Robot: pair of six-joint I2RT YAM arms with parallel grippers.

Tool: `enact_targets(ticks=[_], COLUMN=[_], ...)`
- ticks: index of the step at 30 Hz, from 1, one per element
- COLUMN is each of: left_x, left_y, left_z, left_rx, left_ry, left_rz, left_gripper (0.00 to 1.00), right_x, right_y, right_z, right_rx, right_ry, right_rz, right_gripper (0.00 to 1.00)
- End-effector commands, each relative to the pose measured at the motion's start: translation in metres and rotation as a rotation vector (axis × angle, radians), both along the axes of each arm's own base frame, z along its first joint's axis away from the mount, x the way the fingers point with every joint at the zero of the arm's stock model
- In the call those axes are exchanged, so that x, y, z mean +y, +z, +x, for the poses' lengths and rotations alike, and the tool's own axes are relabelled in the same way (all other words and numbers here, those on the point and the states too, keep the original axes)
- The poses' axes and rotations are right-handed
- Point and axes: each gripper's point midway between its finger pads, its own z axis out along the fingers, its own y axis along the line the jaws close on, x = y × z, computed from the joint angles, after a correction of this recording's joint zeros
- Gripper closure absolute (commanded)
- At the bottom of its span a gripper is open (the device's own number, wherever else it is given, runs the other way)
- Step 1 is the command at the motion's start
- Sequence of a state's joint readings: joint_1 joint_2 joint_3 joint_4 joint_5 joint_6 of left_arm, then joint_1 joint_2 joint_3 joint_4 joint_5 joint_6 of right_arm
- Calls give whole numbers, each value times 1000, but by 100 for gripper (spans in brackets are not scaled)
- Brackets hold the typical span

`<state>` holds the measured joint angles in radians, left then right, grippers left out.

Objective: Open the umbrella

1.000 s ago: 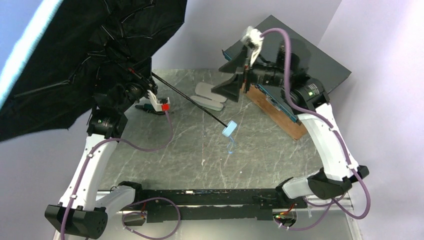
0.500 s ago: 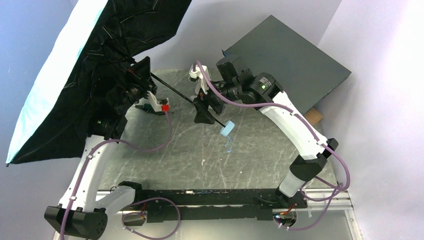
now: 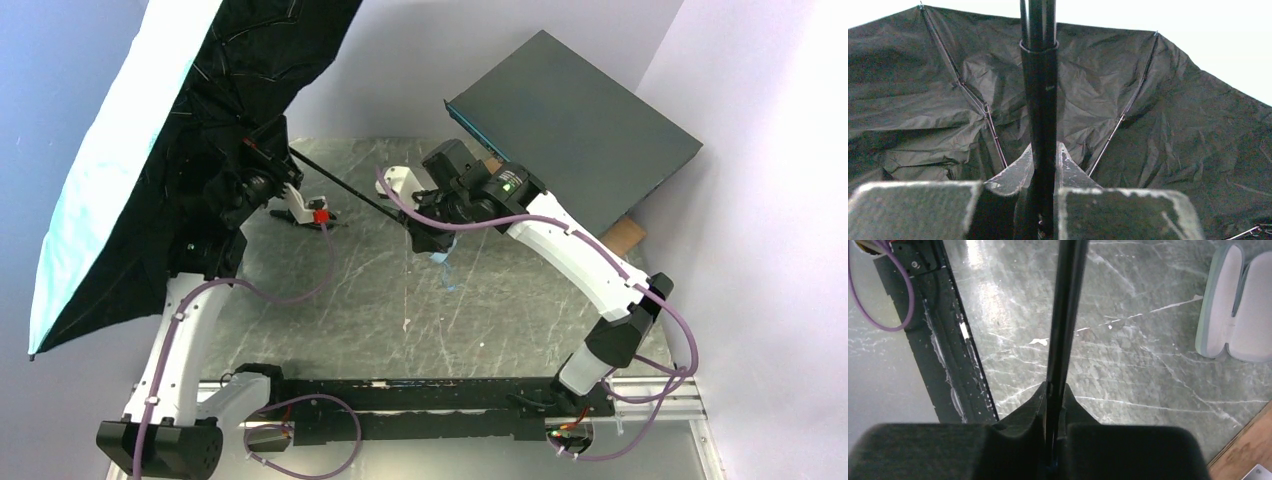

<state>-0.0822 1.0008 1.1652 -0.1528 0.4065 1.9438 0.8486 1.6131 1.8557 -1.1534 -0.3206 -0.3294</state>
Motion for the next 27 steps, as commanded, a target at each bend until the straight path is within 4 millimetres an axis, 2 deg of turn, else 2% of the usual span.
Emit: enact_targets(ticks=[1, 8, 13, 21, 27], left_x=[64, 120, 150, 166, 199], left_y=[68, 80, 92, 102, 116], left_z=[-7, 12, 18, 30, 35], left_rx=[-256, -330, -369, -375, -392], left_ry=[247, 441, 518, 543, 618], left_rz=[2, 7, 27, 49, 47], left_gripper=[94, 80, 70, 81, 84], right_x=[-47, -61, -75, -91, -102], right_y=[-5, -8, -15, -27, -38], right_z=[-39, -48, -54, -61, -68], right_rx=[60, 57, 47, 48, 63], right_ry=[64, 70, 63, 54, 56], right_rz=[-118, -143, -174, -213, -244], right_gripper=[100, 100, 100, 100, 100])
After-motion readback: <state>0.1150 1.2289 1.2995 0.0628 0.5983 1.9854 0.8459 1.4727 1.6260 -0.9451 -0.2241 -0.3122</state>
